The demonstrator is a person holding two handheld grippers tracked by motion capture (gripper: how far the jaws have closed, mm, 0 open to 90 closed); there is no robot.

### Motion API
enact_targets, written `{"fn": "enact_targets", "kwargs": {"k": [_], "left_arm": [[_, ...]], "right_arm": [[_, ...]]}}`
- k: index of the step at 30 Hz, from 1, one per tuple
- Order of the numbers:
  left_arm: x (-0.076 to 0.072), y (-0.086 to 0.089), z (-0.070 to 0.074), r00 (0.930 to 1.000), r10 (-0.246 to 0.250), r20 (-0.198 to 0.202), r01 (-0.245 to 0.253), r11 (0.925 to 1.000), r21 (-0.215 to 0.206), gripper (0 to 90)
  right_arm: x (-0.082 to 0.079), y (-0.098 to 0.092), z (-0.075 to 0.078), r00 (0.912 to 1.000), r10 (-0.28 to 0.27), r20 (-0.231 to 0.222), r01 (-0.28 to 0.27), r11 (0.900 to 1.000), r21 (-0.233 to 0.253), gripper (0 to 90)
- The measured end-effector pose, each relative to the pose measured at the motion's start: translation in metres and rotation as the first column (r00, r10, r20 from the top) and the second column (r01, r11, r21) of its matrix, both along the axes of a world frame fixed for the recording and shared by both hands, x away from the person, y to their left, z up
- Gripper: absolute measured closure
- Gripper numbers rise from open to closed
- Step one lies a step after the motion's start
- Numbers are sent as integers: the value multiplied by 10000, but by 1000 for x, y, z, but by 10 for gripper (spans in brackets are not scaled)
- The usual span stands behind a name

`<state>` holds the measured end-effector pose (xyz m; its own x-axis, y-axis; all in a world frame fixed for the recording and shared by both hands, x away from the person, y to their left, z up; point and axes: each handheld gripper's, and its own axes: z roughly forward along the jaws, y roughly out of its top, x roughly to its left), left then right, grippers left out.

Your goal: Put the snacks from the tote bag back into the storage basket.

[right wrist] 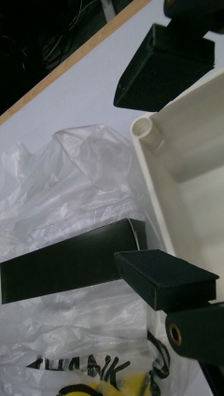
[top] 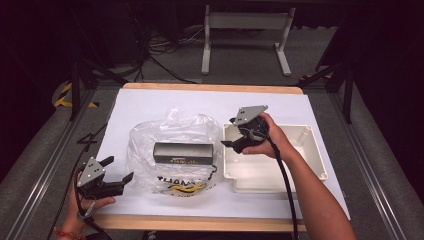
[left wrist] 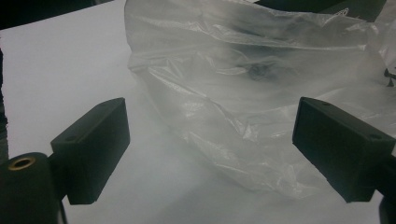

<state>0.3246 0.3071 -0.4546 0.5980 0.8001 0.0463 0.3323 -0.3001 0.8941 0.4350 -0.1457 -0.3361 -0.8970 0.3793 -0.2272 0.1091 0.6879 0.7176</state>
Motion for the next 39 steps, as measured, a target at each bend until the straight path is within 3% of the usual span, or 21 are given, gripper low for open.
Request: {"fn": "enact_targets", "kwargs": {"k": [12,18,29,39], "left_arm": [[0,0,0,10000,-4,4,4,10000,38,119],[0,0,0,10000,-16,21,16,10000,41,119],[0,0,-1,10000,-6,-35,6,9999,116,119],[0,-1,-2,10000,-7,-68,9,9997,247,119]], "right_arm": [[10,37,-6,9964,780,-323,-799,9949,-615,218],[15,52,-11,9923,1102,-567,-1159,9870,-1112,216],[18,68,-17,9802,1592,-1174,-1743,9758,-1318,208],[18,80,-31,9651,1946,-1755,-2261,9568,-1825,202]]}}
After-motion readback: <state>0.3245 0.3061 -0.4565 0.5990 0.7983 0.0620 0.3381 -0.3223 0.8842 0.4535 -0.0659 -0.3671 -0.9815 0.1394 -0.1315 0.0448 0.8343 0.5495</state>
